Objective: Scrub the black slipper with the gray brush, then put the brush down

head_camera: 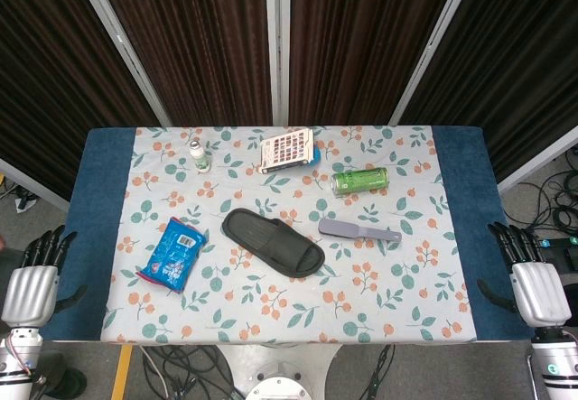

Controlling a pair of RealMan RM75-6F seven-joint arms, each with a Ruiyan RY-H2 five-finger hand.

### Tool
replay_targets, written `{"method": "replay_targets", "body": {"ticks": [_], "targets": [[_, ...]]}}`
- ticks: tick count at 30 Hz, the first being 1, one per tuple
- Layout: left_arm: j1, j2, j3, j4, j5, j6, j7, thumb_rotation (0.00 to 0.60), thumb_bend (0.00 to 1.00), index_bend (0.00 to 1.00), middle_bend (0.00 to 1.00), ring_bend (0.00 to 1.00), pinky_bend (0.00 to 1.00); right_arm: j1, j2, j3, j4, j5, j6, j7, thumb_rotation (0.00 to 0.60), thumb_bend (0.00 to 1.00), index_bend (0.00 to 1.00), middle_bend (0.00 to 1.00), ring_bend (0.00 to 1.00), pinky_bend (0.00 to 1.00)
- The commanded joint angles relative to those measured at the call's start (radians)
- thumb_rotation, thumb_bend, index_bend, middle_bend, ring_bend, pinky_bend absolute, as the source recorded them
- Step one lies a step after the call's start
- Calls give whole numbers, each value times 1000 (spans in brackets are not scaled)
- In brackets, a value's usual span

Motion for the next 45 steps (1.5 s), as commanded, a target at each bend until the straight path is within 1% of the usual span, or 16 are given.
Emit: {"method": "replay_targets", "body": {"ticks": [1,5,7,9,11,13,17,21,24,28,33,35,39,45], "targets": [[-1,0,-2,1,0,2,2,600,254,149,130,45,118,-1,-2,0,-4,-5,5,-4,600,176,0,64,0,0],[0,-3,-2,3,-1,2,-2,600,253,149,130,45,118,2,-3,0,-5,-7,2,-11,600,176,0,69,0,0],[0,-5,0,4,0,1,-6,600,254,149,130,45,118,10,-9,8,-10,5,-9,-32,600,175,0,94,0,0],[2,-9,3,8,2,0,-13,600,253,149,130,45,118,33,-21,28,-18,28,-36,-76,600,157,0,138,28,7],[1,-13,3,13,3,-1,-20,600,253,149,130,45,118,65,-36,48,-24,53,-79,-115,600,118,0,178,78,49],[-1,-17,2,18,5,-2,-26,600,254,149,130,45,118,115,-56,71,-31,86,-150,-150,600,69,0,201,107,97],[-2,-20,2,27,2,-8,-35,600,253,149,130,45,118,221,-109,104,-21,162,-315,-202,600,34,11,207,108,102],[-2,-26,4,39,-3,-17,-52,600,254,149,130,46,118,332,-189,122,36,276,-500,-282,600,28,67,223,108,109],[-1,-31,8,55,-8,-26,-67,600,254,149,130,45,118,395,-248,134,96,361,-594,-325,600,28,94,239,108,113],[2,-35,10,71,-8,-28,-83,600,253,149,130,45,118,449,-310,141,165,428,-653,-356,600,32,139,266,119,115],[4,-39,14,80,-6,-29,-92,600,253,149,130,45,118,507,-349,135,226,480,-719,-389,600,37,225,307,149,135],[5,-41,14,83,-6,-28,-94,600,253,149,130,45,118,523,-363,134,240,498,-730,-398,600,40,271,334,179,158],[8,-45,15,88,-10,-29,-100,600,253,149,130,45,118,551,-381,126,255,539,-756,-417,600,45,323,373,211,191],[10,-45,15,92,-13,-29,-104,600,253,149,130,45,118,579,-386,113,266,601,-781,-436,600,48,342,405,235,217]]}}
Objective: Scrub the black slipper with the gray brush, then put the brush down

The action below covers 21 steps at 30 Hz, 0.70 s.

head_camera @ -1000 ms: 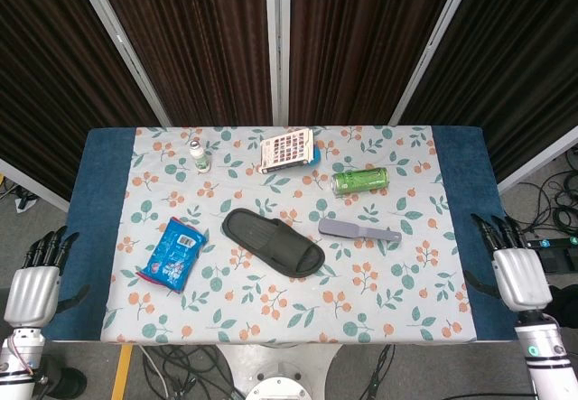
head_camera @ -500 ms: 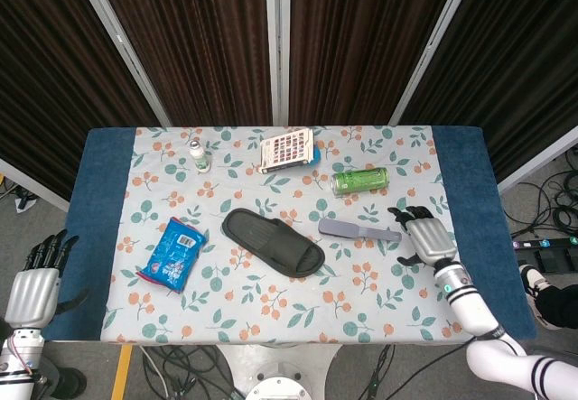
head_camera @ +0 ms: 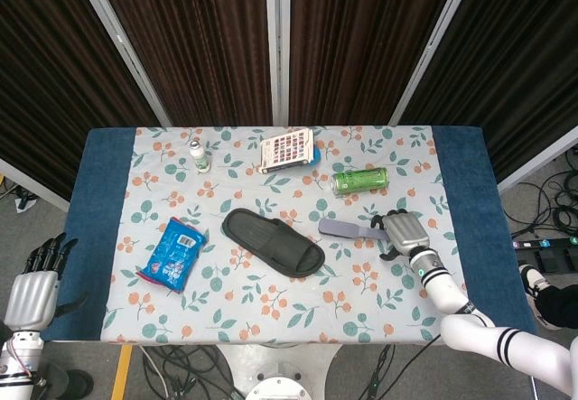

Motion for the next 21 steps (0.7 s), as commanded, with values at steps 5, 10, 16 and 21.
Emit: {"method": "replay_targets", "body": {"ticks": [5,10,16,21], "targets": [[-1,-2,-3,2,-2,-2,-1,600,254,149,130,45,118,29,-3,-4,2,44,-34,23,600,60,363,439,286,253],[5,-3,-2,5,-5,3,-3,600,253,149,130,45,118,53,1,-1,5,73,-73,57,600,69,392,498,380,347],[10,-5,-1,4,-9,5,-3,600,253,149,130,45,118,89,4,-6,16,113,-123,83,600,84,413,526,452,436],[13,-8,-2,8,-15,3,-5,600,253,149,130,45,118,109,2,-10,24,146,-138,103,600,93,429,531,499,534]]}}
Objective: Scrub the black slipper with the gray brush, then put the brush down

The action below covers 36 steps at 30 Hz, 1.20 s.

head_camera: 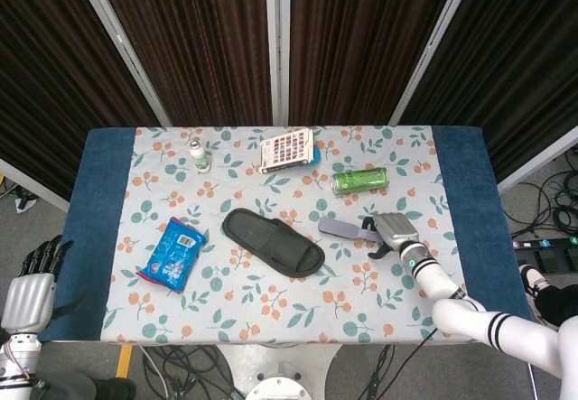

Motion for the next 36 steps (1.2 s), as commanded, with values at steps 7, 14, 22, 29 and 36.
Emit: {"method": "replay_targets", "body": {"ticks": [7,14,22,29,36], "targets": [[4,-5,-2,9,-2,3,-8,600,253,149,130,45,118,44,-17,-24,16,60,0,-7,600,119,490,597,585,703],[11,-8,-3,14,-6,7,-24,600,253,149,130,45,118,76,-34,-43,17,118,25,-36,600,130,591,688,710,842],[15,-15,-6,21,-11,6,-39,600,253,149,130,45,118,103,-56,-63,9,172,83,-83,600,195,777,811,852,981],[1,-20,-19,41,7,12,-60,600,251,149,130,45,118,96,-72,-69,-10,143,170,-108,600,380,1000,949,991,1000],[-36,0,-27,49,70,15,-97,600,248,158,130,45,118,38,-13,-73,-64,-61,253,-27,600,449,1000,1000,1000,1000]]}}
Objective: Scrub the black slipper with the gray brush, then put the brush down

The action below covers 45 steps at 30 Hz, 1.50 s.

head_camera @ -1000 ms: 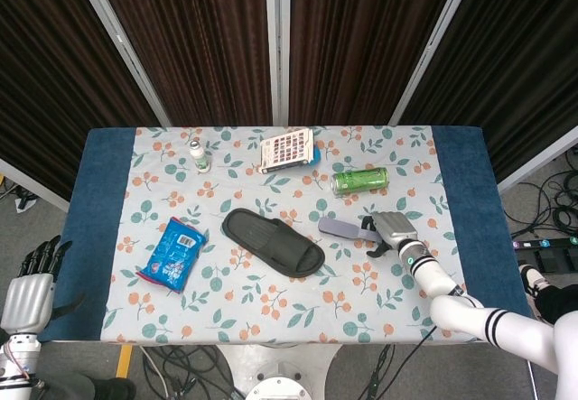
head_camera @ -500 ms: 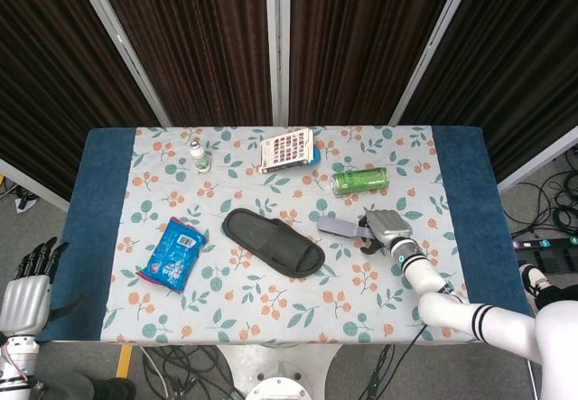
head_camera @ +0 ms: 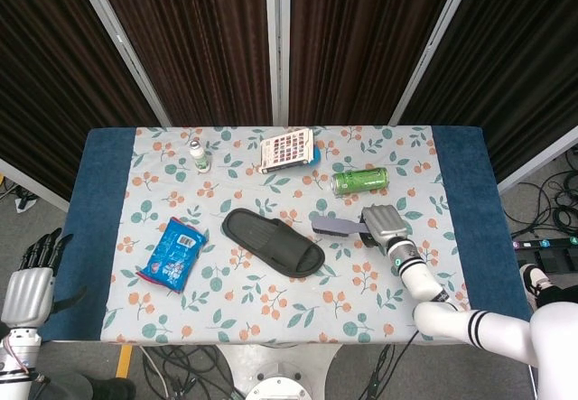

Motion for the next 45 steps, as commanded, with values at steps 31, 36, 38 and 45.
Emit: {"method": "replay_targets", "body": {"ticks": [31,36,38,45], "targets": [[-857,-226,-58,310,202,-802,-305,600,256,145,120,45,119,-91,307,76,-293,-365,140,150,600,459,1000,1000,1000,1000],[-909,-282,-35,378,172,-872,-324,600,258,145,121,45,119,-97,293,78,-272,-369,140,168,600,462,1000,1000,1000,1000],[-923,-302,-31,403,153,-896,-322,600,258,145,120,45,119,-98,287,76,-262,-372,135,174,600,462,1000,1000,1000,1000],[-953,-347,-13,449,112,-942,-316,600,258,145,120,45,119,-92,259,64,-226,-386,106,179,600,462,1000,1000,1000,1000]]}}
